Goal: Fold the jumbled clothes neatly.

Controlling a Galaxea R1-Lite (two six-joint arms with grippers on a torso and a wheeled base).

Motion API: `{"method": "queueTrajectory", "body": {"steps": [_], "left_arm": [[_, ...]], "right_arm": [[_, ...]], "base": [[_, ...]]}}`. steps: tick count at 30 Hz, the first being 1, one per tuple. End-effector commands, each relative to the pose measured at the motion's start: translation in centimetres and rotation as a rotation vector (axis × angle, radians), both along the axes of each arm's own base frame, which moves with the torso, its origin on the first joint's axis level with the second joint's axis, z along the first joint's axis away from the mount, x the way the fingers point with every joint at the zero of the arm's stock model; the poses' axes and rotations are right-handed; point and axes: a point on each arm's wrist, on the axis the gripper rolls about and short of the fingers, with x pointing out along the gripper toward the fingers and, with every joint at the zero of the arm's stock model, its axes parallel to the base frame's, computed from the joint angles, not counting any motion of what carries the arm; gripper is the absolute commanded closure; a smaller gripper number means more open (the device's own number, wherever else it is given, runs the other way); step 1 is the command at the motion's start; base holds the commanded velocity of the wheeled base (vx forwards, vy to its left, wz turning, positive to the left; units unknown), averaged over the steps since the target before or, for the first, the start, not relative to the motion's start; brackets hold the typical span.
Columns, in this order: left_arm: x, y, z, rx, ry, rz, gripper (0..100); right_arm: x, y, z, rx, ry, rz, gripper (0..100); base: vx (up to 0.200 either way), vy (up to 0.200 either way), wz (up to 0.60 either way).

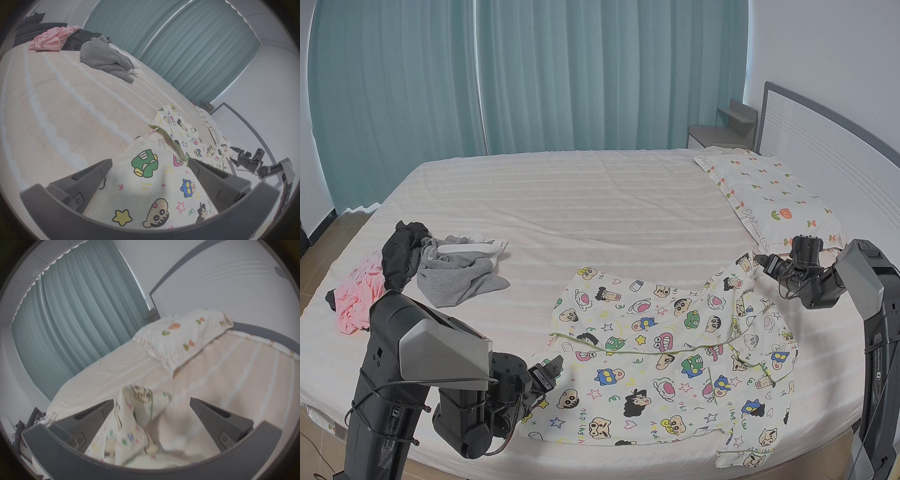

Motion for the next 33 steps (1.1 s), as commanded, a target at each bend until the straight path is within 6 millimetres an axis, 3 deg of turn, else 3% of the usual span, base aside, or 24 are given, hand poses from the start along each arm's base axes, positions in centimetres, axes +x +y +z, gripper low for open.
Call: {"method": "queueTrajectory", "body": {"steps": [1,5,18,26,33], "left_arm": [[0.1,0.0,0.1,-0.009,-0.014,0.001,0],[0.1,-0.1,0.3,-0.015,-0.02,-0.001,0],[-0.1,-0.3,0.2,-0.014,-0.017,-0.009,0],[-0.1,-0.3,0.2,-0.013,-0.016,-0.009,0],[0.0,-0.4,0.2,-0.015,-0.02,-0.009,0]], "right_arm": [[-6.3,-3.7,-0.6,0.085,0.109,0.091,0],[-7.3,-5.0,-2.8,0.069,0.152,0.176,0],[-7.0,-6.6,-4.2,0.063,0.161,0.179,0],[-7.2,-6.1,-4.4,0.072,0.16,0.236,0],[-7.5,-4.4,-5.1,0.065,0.194,0.292,0]], "base": [[0.0,0.0,0.0],[0.0,0.0,0.0],[0.0,0.0,0.0],[0.0,0.0,0.0],[0.0,0.0,0.0]]}}
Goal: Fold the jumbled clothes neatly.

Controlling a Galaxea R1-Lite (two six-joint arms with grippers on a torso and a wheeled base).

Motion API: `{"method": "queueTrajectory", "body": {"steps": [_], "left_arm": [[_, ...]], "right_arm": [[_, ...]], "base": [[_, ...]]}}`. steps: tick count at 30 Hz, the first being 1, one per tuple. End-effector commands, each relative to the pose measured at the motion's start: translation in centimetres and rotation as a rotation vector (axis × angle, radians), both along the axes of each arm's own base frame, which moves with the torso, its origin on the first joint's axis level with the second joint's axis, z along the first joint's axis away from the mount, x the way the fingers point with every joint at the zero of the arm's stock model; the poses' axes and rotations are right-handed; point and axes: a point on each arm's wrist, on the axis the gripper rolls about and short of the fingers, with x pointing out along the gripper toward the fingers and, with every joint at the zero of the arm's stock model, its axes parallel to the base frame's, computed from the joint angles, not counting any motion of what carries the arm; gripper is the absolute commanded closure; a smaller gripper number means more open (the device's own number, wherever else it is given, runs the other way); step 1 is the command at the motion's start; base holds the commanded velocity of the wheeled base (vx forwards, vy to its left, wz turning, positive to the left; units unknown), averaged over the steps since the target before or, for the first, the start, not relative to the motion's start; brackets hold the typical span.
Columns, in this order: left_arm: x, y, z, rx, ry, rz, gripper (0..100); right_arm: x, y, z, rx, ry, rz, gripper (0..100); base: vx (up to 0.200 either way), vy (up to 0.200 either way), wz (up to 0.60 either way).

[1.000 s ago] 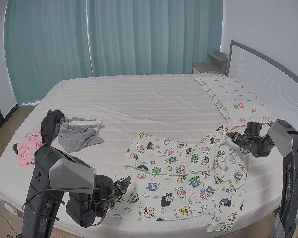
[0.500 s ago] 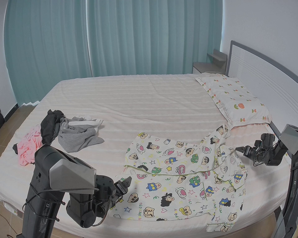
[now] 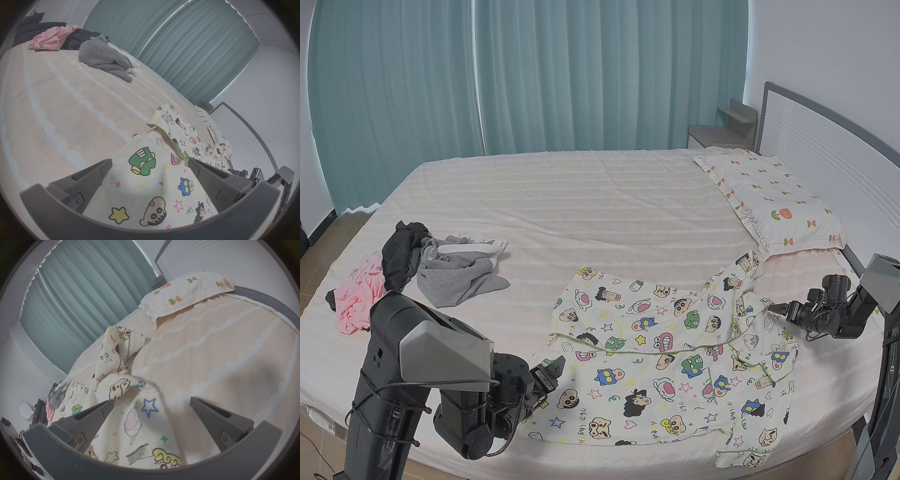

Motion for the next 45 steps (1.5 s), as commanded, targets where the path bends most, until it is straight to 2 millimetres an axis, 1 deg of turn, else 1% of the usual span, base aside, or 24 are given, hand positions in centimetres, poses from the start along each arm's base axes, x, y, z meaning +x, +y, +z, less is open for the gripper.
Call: {"method": "queueTrajectory", "body": {"steps": [1,3,4,10,16,17,20,22,23,24,27,32,37,41,43,44,45], "left_arm": [[0.2,-0.1,0.2,-0.01,-0.019,0.002,0],[0.2,-0.1,0.2,-0.009,-0.018,0.002,0],[0.2,-0.1,0.2,-0.01,-0.019,0.002,0],[0.2,-0.1,0.2,-0.01,-0.019,0.002,0],[0.2,-0.1,0.2,-0.01,-0.019,0.002,0],[0.2,-0.1,0.2,-0.009,-0.018,0.002,0],[0.1,0.0,0.2,-0.009,-0.018,0.004,0],[0.2,-0.1,0.1,-0.009,-0.018,0.002,0],[0.2,-0.1,0.1,-0.009,-0.018,0.002,0],[0.1,-0.1,0.1,-0.009,-0.018,0.001,0],[0.1,-0.1,0.1,-0.008,-0.017,0.002,0],[0.1,-0.1,0.1,-0.007,-0.015,0.002,0],[0.1,-0.1,0.1,-0.008,-0.017,0.002,0],[0.1,0.0,0.1,-0.007,-0.015,0.004,0],[0.1,0.0,0.1,-0.008,-0.017,0.004,0],[0.1,-0.1,0.1,-0.007,-0.015,0.002,0],[0.1,-0.1,0.1,-0.007,-0.015,0.002,0]], "right_arm": [[-0.2,1.0,-0.5,0.004,0.023,0.027,0],[-0.2,1.1,-0.6,0.006,0.026,0.027,0],[-0.2,1.1,-0.6,0.006,0.026,0.027,100],[-0.5,0.9,-0.7,0.012,0.034,0.021,100],[-1.1,-0.1,-0.5,0.013,0.036,-0.008,100],[-1.6,-0.7,-0.4,0.01,0.038,-0.023,100],[-2.1,-1.4,0.0,0.008,0.04,-0.042,100],[-3.1,-2.6,0.5,-0.007,0.042,-0.068,100],[-3.2,-2.7,0.5,-0.009,0.043,-0.069,100],[-3.9,-3.7,0.8,-0.038,0.042,-0.075,100],[-4.9,-5.1,0.7,-0.061,0.072,-0.088,100],[-6.3,-6.2,0.4,-0.123,0.146,-0.034,100],[-7.0,-6.2,1.3,-0.122,0.191,-0.009,100],[-6.9,-6.1,1.8,-0.115,0.161,0.02,100],[-6.9,-6.1,2.4,-0.112,0.142,0.029,100],[-6.9,-6.1,3.2,-0.119,0.125,0.033,100],[-6.9,-6.1,3.2,-0.119,0.125,0.033,100]], "base": [[0.0,0.0,0.0],[0.0,0.0,0.0],[0.0,0.0,0.0],[0.0,0.0,0.0],[0.0,0.0,0.0],[0.0,0.0,0.0],[0.0,0.0,0.0],[0.0,0.0,0.0],[0.0,0.0,0.0],[0.0,0.0,0.0],[0.0,0.0,0.0],[0.0,0.0,0.0],[0.0,0.0,0.0],[0.0,0.0,0.0],[0.0,0.0,0.0],[0.0,0.0,0.0],[0.0,0.0,0.0]]}}
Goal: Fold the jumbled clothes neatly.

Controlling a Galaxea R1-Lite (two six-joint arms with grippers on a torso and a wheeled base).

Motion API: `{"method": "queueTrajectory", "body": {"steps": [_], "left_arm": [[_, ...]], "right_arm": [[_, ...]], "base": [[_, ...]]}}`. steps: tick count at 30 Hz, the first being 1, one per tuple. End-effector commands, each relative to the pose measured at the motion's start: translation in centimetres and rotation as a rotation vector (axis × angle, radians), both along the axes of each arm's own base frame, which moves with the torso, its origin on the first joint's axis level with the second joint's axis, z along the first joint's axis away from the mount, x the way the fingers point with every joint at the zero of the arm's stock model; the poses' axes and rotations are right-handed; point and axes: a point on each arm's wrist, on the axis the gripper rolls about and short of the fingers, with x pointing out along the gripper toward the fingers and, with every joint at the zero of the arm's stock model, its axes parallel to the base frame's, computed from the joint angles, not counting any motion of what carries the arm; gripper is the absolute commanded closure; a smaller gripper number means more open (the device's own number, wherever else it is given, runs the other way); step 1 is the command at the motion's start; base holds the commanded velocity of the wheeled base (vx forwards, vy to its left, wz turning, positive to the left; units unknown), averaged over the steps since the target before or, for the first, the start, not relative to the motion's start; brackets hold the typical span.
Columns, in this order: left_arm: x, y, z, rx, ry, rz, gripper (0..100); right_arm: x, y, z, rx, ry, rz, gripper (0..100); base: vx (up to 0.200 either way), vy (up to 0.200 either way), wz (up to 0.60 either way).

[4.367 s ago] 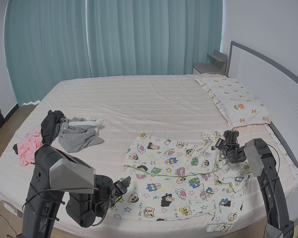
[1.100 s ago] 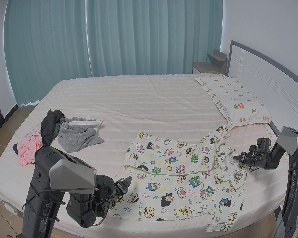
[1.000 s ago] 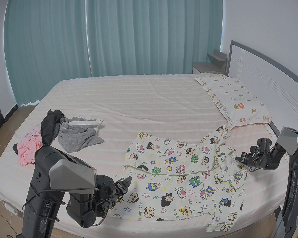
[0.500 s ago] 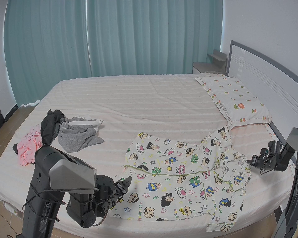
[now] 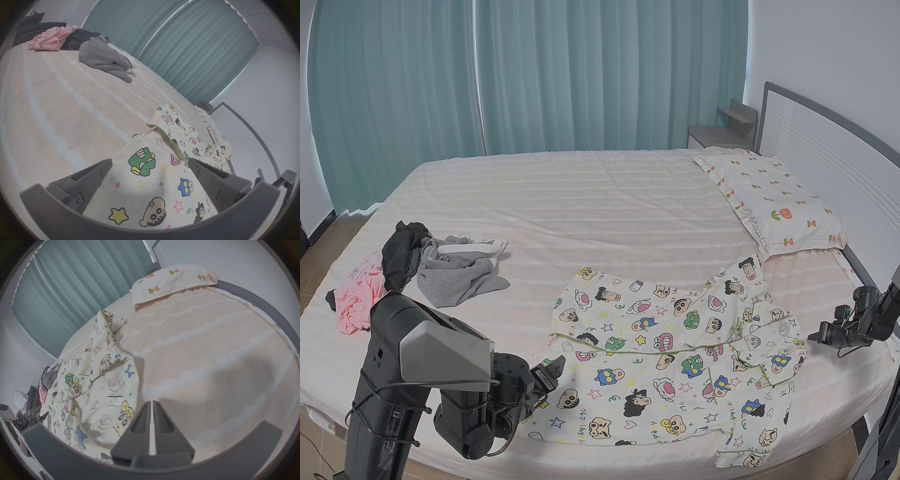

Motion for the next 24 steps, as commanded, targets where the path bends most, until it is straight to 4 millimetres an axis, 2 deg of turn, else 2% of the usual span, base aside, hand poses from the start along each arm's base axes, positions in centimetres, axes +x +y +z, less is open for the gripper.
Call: {"method": "queueTrajectory", "body": {"steps": [1,2,3,4,5,7,9,13,14,16,24], "left_arm": [[0.1,-0.1,0.1,-0.008,-0.013,0.0,0],[0.0,0.0,0.3,-0.01,-0.017,0.0,0],[-0.1,-0.1,0.3,-0.007,-0.016,-0.002,0],[-0.1,-0.1,0.3,-0.007,-0.016,-0.002,0],[-0.2,-0.4,0.5,-0.01,-0.022,-0.012,0],[-0.4,-0.6,0.5,-0.008,-0.019,-0.023,0],[-0.7,-1.0,0.6,-0.007,-0.021,-0.036,0],[-0.9,-1.1,1.2,-0.003,-0.039,-0.014,0],[-0.9,-1.1,1.2,-0.002,-0.038,-0.014,0],[-1.1,-1.1,1.2,0.002,-0.033,-0.017,0],[-1.6,-0.9,1.5,0.005,-0.026,-0.02,0]], "right_arm": [[0.0,0.0,1.5,-0.014,-0.035,0.004,100],[-0.1,0.6,3.6,-0.017,-0.069,0.015,100],[-0.2,1.1,4.2,-0.013,-0.078,0.025,100],[-0.2,1.1,4.2,-0.013,-0.078,0.025,0],[-0.1,2.4,4.3,-0.012,-0.063,0.041,0],[-0.7,3.1,4.2,-0.014,-0.045,0.049,0],[-2.1,3.9,4.5,-0.007,-0.024,0.053,0],[-6.9,6.3,4.3,0.055,0.046,0.121,0],[-7.1,6.4,4.3,0.057,0.047,0.124,0],[-9.0,7.5,3.7,0.064,0.056,0.192,0],[-11.3,9.8,2.2,0.086,0.084,0.259,0]], "base": [[0.0,0.0,0.0],[0.0,0.0,0.0],[0.0,0.0,0.0],[0.0,0.0,0.0],[0.0,0.0,0.0],[0.0,0.0,0.0],[0.0,0.0,0.0],[0.0,0.0,0.0],[-0.2,0.0,0.0],[-0.2,0.0,0.0],[-0.2,0.0,0.0]]}}
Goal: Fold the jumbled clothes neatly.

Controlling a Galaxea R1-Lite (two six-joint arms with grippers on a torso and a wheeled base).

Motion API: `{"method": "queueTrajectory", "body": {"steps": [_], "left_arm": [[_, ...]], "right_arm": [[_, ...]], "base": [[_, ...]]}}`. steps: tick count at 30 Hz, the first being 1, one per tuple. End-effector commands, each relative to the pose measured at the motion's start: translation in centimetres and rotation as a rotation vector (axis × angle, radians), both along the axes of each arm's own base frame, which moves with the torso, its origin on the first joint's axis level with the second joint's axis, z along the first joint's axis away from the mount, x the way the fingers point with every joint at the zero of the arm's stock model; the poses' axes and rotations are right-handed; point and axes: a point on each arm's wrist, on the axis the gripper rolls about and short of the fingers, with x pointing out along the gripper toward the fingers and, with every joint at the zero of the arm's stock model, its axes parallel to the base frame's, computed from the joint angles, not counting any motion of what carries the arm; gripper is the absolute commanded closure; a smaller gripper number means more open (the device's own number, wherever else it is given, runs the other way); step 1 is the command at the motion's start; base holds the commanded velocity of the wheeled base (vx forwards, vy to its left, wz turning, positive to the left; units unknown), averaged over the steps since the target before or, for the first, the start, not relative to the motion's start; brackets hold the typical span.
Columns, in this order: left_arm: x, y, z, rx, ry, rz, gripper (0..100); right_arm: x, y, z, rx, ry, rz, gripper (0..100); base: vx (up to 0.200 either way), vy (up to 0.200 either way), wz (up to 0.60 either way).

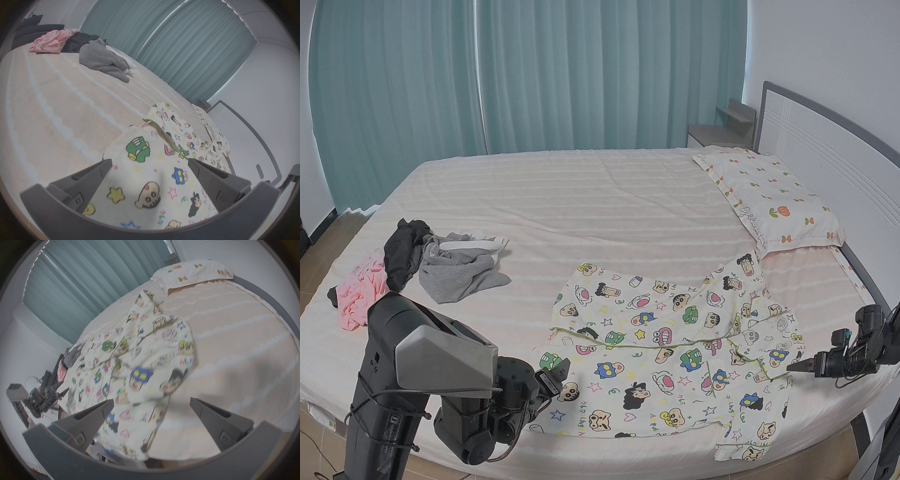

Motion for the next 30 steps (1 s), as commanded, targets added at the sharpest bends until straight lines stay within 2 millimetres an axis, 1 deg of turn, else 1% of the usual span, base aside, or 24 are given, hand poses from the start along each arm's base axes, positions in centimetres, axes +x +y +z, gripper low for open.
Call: {"method": "queueTrajectory", "body": {"steps": [1,4,6,10,12,16,17,19,23,25,27,30], "left_arm": [[-0.4,0.0,0.6,-0.009,-0.014,-0.008,0],[-0.5,-0.1,0.6,-0.009,-0.013,-0.012,0],[-0.5,-0.2,0.6,-0.009,-0.013,-0.014,0],[-0.5,-0.2,0.5,-0.006,-0.01,-0.013,0],[-0.5,-0.2,0.4,-0.004,-0.008,-0.011,0],[-0.5,-0.2,0.3,-0.004,-0.006,-0.013,0],[-0.5,-0.1,0.3,-0.002,-0.006,-0.01,0],[-0.5,-0.2,0.3,-0.002,-0.007,-0.012,0],[-0.4,-0.2,0.2,0.001,-0.01,-0.01,0],[-0.3,-0.2,0.1,0.002,-0.01,-0.01,0],[-0.3,-0.2,0.2,0.0,-0.011,-0.007,0],[-0.3,-0.2,0.1,0.002,-0.01,-0.008,0]], "right_arm": [[-2.0,2.1,-0.9,0.019,0.025,0.082,0],[-2.5,2.3,-1.4,0.007,0.018,0.1,0],[-3.1,2.6,-2.2,-0.005,0.017,0.127,0],[-3.5,3.5,-3.2,-0.024,0.019,0.17,0],[-3.6,3.8,-3.7,-0.034,0.016,0.187,0],[-3.1,4.5,-4.4,-0.078,0.006,0.215,0],[-2.7,5.3,-5.2,-0.118,0.011,0.232,0],[-2.5,5.6,-5.3,-0.139,0.003,0.234,0],[-1.7,7.6,-5.5,-0.133,-0.004,0.259,0],[-1.2,8.4,-5.5,-0.123,-0.007,0.253,0],[-0.7,9.0,-5.8,-0.149,-0.018,0.219,0],[-0.4,9.7,-6.0,-0.176,-0.026,0.178,0]], "base": [[-0.2,0.0,0.0],[-0.2,0.0,0.0],[-0.2,0.0,0.0],[-0.2,0.0,0.0],[0.0,0.0,0.0],[0.0,0.0,0.0],[0.0,0.0,0.0],[0.0,0.0,0.0],[0.0,0.0,0.0],[0.0,0.0,0.0],[0.0,0.0,0.0],[0.0,0.0,0.0]]}}
